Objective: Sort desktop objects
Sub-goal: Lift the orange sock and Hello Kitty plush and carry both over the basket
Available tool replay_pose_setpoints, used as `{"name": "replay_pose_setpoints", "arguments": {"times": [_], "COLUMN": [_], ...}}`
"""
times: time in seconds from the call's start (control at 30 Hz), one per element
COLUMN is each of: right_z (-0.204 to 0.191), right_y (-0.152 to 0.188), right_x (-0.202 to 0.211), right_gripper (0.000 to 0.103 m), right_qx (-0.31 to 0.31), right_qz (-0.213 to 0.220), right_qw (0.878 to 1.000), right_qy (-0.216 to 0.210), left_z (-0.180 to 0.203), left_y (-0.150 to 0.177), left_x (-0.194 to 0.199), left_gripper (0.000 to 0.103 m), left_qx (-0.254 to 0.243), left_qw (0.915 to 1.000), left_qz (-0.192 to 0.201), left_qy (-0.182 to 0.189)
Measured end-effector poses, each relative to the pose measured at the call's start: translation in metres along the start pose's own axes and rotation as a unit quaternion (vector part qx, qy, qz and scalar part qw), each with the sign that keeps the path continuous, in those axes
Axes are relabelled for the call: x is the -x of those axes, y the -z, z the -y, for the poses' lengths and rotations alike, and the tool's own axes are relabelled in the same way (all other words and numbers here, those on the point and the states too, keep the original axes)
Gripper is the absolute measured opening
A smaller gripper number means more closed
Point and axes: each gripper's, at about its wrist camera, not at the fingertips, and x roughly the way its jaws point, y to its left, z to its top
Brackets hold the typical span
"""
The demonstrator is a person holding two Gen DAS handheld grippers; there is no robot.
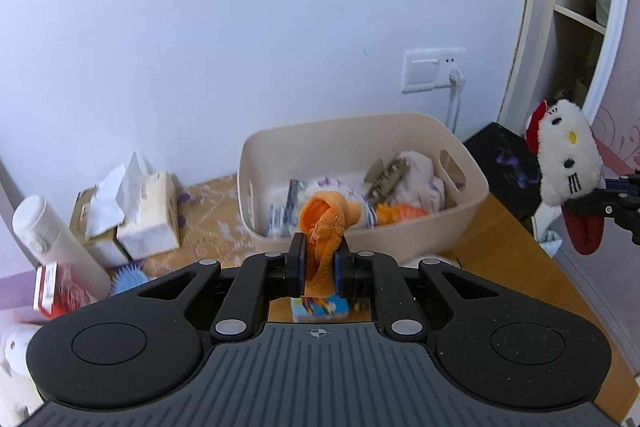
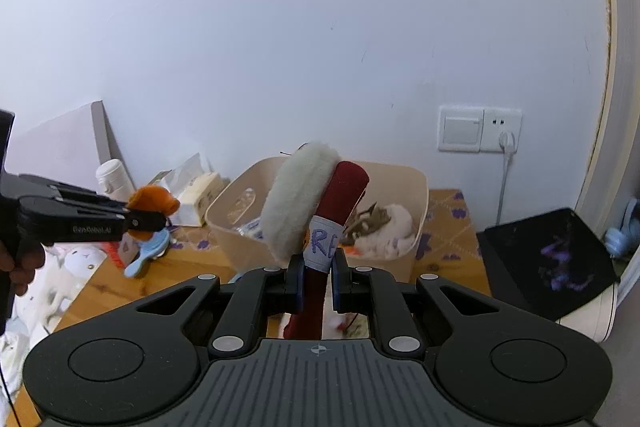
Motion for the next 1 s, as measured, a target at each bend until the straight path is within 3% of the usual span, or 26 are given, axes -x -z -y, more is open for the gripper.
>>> {"name": "replay_pose_setpoints", "arguments": {"times": [0.63, 1.0], "right_z": [0.031, 0.046], "right_y": [-0.055, -0.06], "right_x": [-0.068, -0.119], "right_gripper": [0.012, 0.012], "right_qx": [0.032, 0.046], "right_qz": [0.007, -0.026], "right_qw": [0.999, 0.999], "right_qy": [0.009, 0.007], "left_z": [0.004, 0.017], "left_y": [-0.058, -0.068], "left_x": [-0.068, -0.127], "left_gripper": [0.013, 0.013], "left_qx": [-0.028, -0.042], "left_qw": [0.9994, 0.9989], "left_qz": [0.016, -0.013], "left_qy": [-0.008, -0.012]}}
